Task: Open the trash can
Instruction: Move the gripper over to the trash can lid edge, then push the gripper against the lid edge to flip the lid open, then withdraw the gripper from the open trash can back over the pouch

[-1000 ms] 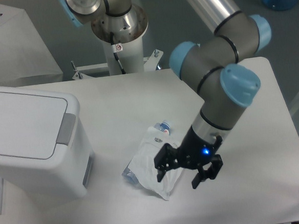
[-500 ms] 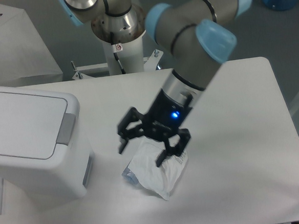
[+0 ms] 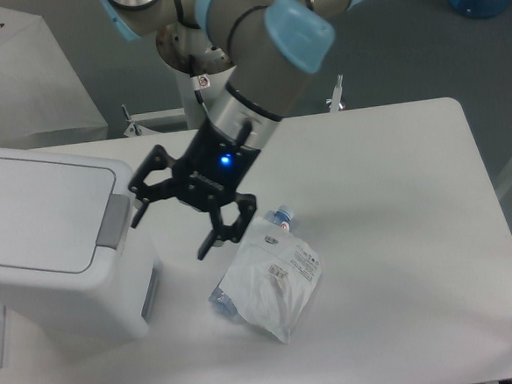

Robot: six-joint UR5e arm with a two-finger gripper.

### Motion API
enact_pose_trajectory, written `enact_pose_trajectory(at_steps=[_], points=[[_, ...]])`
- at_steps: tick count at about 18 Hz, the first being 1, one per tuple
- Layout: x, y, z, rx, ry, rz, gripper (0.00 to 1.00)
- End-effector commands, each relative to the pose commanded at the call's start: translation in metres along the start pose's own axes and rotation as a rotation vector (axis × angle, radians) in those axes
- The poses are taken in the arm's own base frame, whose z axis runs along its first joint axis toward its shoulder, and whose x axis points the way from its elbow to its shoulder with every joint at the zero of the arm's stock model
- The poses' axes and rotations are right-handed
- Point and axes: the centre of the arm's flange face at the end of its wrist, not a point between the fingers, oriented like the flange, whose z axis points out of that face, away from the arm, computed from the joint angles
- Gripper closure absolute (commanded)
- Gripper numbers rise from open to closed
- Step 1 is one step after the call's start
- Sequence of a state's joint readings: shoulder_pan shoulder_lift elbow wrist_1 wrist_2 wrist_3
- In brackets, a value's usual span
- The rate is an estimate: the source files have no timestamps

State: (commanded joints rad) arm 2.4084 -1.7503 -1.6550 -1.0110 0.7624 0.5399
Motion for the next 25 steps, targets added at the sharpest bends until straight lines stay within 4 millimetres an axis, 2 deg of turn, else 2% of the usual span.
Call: enact_pose_trajectory(at_steps=[8,17,20,25], points=[[-0.004,0.003,0.007,-0.007,0.0,0.0,0.0],[-0.002,0.001,0.004,-0.001,-0.002,0.003,0.0],[-0.006,-0.006,-0.005,0.018,-0.009,0.007,0.0],[-0.03,-0.016,-0.041,0.069,-0.059,-0.003,0.0]])
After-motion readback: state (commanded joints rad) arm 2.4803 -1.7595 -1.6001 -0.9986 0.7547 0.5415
